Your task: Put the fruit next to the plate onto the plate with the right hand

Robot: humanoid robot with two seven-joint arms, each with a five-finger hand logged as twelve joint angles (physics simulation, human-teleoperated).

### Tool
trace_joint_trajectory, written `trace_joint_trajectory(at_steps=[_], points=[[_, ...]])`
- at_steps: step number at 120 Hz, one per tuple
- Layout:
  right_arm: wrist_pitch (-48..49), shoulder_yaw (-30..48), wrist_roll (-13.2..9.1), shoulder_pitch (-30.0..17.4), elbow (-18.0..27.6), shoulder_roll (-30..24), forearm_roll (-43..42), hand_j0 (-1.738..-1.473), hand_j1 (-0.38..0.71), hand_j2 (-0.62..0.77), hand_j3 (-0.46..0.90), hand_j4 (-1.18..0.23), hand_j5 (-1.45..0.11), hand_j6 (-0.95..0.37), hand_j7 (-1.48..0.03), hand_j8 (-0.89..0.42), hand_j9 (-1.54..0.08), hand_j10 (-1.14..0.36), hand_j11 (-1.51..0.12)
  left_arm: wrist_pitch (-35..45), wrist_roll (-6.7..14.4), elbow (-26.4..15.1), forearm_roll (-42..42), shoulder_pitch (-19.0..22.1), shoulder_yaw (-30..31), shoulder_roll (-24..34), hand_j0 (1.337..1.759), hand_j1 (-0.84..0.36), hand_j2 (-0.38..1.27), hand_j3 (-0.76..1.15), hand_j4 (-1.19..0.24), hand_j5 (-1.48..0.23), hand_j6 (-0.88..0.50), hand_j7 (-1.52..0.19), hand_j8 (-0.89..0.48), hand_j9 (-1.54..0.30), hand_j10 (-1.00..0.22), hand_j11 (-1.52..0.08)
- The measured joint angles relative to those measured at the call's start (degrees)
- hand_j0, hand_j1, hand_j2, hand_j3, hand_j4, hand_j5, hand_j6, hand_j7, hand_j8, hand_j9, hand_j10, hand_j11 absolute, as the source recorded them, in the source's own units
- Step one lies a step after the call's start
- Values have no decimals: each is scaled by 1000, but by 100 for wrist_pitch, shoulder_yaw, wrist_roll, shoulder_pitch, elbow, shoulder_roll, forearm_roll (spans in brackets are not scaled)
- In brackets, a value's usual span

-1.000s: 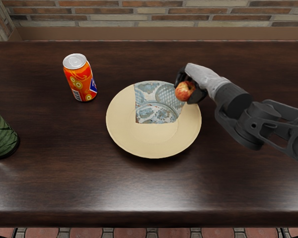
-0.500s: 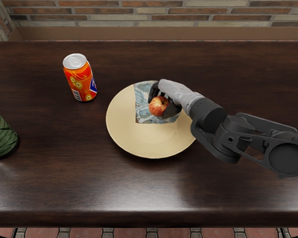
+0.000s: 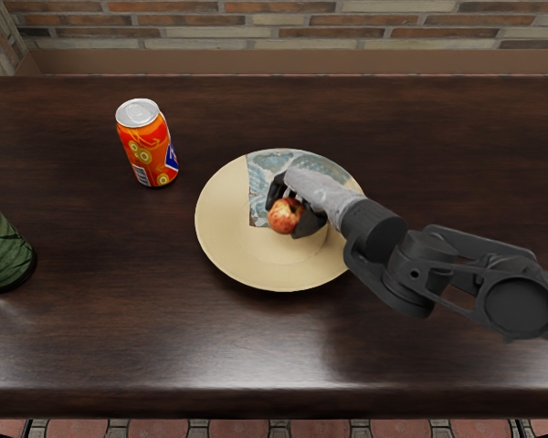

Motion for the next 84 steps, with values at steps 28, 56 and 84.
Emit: trace_joint_trajectory(at_steps=[28,56,84], points=[[29,192,-1,-3,109,-89,148,-1657,-173,24,0,-184,-282,-129,-264,-135,-278,-196,-279,0,-1,0,0,0,0,0,1658,339,2,0,-9,-11,-9,-11,-9,-11,-9,-11],[1594,1592,-1,-19,166,-891,2075,-1658,-294,8,0,-60,-90,-43,-84,-45,-89,-63,-89,-1,-1,0,0,0,0,0,1658,339,2,0,-9,-11,-9,-11,-9,-11,-9,-11],[4152,2539,-1,-96,-570,-2472,5041,-1658,-332,3,0,-20,-29,-15,-27,-15,-28,-21,-29,-3,-1,-1,1,51,2,0,1658,339,2,0,-9,-11,-9,-11,-9,-11,-9,-11]])
